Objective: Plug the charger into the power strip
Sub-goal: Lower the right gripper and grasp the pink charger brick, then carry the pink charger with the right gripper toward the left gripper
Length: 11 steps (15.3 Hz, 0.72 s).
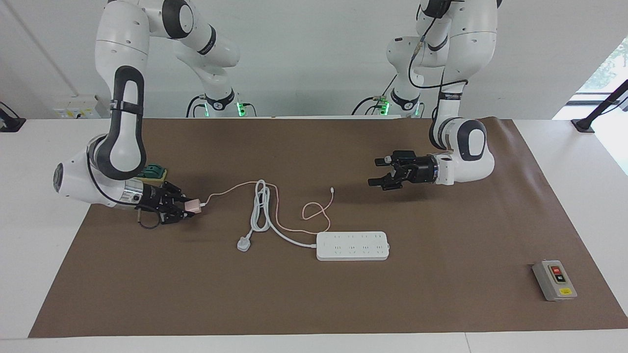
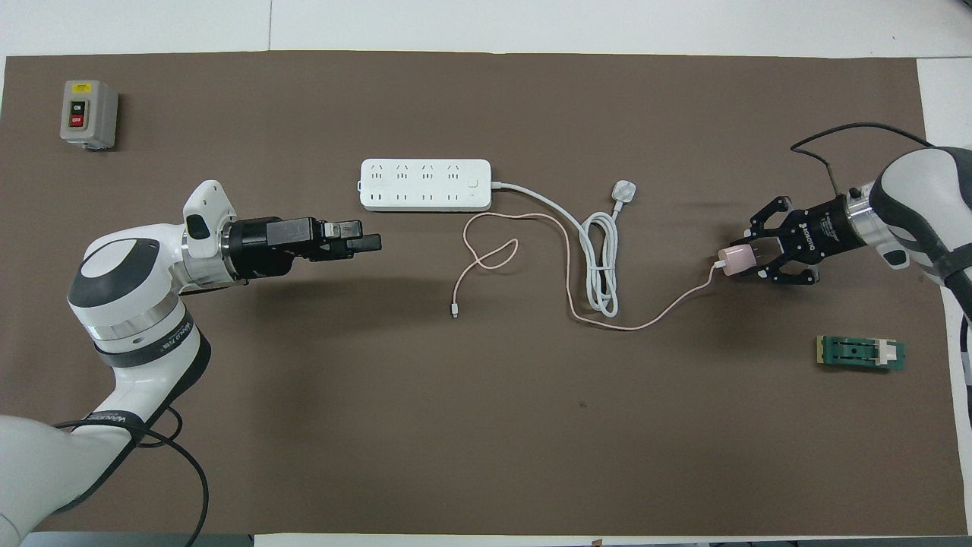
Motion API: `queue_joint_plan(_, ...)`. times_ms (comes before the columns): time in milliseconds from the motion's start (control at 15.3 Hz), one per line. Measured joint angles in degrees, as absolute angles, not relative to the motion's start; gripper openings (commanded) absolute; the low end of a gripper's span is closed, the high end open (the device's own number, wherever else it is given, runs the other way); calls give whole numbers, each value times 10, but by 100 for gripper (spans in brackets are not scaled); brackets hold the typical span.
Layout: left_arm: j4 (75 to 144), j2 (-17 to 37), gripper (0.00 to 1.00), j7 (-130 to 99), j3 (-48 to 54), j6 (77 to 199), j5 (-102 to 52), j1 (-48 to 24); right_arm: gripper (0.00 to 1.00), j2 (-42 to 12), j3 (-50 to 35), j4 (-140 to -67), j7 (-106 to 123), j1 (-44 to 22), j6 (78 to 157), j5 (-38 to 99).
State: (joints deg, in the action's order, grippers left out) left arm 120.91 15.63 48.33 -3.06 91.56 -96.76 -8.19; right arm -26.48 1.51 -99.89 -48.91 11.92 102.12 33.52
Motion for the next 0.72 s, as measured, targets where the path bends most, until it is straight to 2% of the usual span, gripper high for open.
queue_joint_plan(393,1204,156,100,483,-30,916,-968,-82,12,-241,-39,-959,-616,102,1002,377)
queue_joint_plan(720,1203,156,100,483,-30,916,-968,-82,12,-185,-42,-952,-748,12,1030,398)
